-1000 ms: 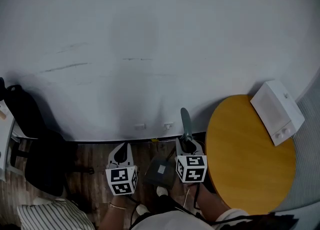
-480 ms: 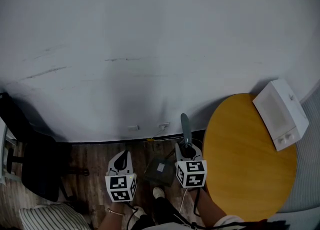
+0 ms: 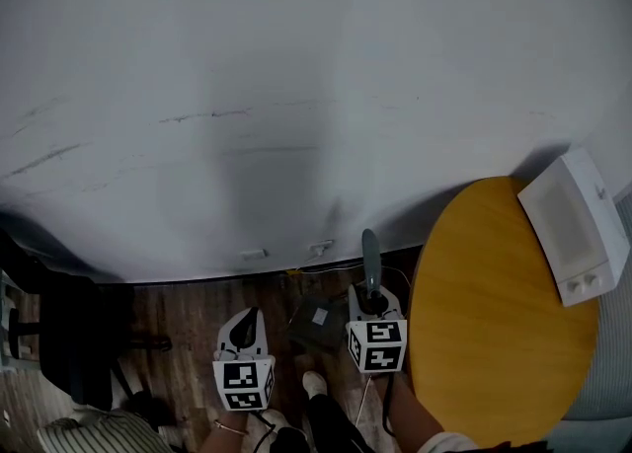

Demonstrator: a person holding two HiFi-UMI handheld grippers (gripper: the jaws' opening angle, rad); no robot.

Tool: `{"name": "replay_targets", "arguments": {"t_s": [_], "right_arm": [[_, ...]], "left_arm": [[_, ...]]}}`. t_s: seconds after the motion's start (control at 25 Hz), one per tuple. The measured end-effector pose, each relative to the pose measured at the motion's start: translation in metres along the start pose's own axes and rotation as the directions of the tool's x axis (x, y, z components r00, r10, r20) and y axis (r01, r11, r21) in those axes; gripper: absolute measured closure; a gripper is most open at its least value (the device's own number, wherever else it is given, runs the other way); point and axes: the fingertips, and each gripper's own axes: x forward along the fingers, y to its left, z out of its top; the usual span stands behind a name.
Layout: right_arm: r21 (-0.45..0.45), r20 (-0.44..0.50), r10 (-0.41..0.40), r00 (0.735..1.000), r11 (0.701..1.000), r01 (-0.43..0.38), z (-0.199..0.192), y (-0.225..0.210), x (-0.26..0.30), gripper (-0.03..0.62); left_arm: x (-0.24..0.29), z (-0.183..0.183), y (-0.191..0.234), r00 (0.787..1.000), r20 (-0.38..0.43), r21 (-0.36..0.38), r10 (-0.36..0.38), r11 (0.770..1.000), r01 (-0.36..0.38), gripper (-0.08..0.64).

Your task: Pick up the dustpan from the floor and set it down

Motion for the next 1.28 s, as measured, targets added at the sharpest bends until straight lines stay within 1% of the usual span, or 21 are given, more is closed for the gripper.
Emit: {"name": "replay_targets", "arguments": {"t_s": [0.28,0.44,0.64,0.88,1.08,1.28], "right_arm": [[-0.013,-0.059,-0.036,0.998,0.999,0.035,-0.031,-0.021,0.051,0.492],[-0.017,-0.091,-0.065,0.994,0.998,0.064,-0.046,-0.032,0.069,0.492],[-0.024,-0.113,-0.089,0.99,0.996,0.087,-0.058,-0.042,0.089,0.492],[-0.008,-0.127,-0.121,0.985,0.993,0.121,-0.071,-0.06,0.113,0.492],[-0.004,-0.148,-0.147,0.978,0.989,0.148,-0.084,-0.071,0.13,0.492],[0.007,-0.159,-0.156,0.975,0.987,0.159,-0.095,-0.076,0.142,0.492]], "left_arm": [[0.043,-0.019,0.0,0.999,-0.044,-0.003,-0.012,1.0,0.012,0.542],[0.06,-0.031,0.001,0.997,-0.073,-0.005,-0.019,1.0,0.018,0.543],[0.074,-0.039,0.008,0.996,-0.085,-0.012,-0.016,1.0,0.015,0.543],[0.089,-0.049,0.014,0.995,-0.102,-0.003,-0.007,1.0,0.007,0.543],[0.093,-0.058,0.018,0.993,-0.116,-0.011,0.007,1.0,-0.008,0.543],[0.095,-0.064,0.015,0.992,-0.128,-0.013,0.007,1.0,-0.009,0.543]]}}
